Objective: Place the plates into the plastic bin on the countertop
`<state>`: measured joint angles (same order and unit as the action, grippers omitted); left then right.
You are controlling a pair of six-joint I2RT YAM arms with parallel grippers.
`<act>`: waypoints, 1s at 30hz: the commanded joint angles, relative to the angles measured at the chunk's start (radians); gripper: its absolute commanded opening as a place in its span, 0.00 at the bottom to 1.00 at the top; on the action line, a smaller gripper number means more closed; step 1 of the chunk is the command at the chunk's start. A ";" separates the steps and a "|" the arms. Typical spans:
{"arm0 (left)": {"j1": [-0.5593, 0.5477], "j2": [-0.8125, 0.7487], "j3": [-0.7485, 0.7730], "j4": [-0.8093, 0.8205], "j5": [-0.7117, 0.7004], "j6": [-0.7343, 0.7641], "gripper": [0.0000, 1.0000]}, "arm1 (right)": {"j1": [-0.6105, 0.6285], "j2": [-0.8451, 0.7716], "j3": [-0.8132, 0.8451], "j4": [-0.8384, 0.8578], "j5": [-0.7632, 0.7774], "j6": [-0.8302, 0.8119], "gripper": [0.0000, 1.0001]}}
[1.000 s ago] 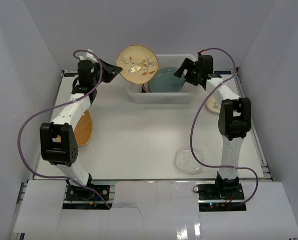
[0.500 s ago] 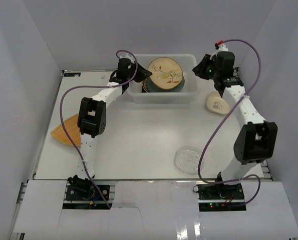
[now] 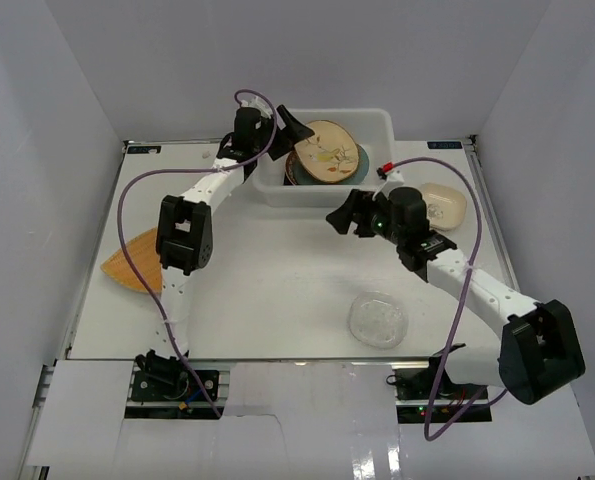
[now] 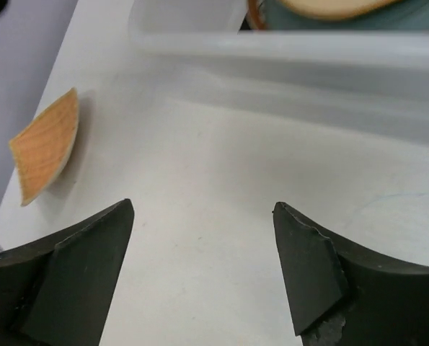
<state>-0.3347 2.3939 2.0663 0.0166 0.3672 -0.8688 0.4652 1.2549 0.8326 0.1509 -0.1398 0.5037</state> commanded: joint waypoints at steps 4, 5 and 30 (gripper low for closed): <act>0.008 -0.522 -0.281 0.009 0.026 0.197 0.98 | 0.206 0.150 -0.053 0.244 0.048 0.122 0.91; 0.008 -0.662 -0.351 0.006 0.004 0.233 0.98 | 0.234 0.179 -0.040 0.260 0.068 0.136 0.91; -0.093 -1.803 -1.256 -0.421 -0.138 0.427 0.98 | 0.622 1.249 1.035 0.113 0.166 0.433 0.98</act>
<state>-0.3939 0.6189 0.8482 -0.3141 0.2626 -0.4953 1.0805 2.4100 1.7142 0.3714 -0.0383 0.9024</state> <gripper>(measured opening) 0.977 0.976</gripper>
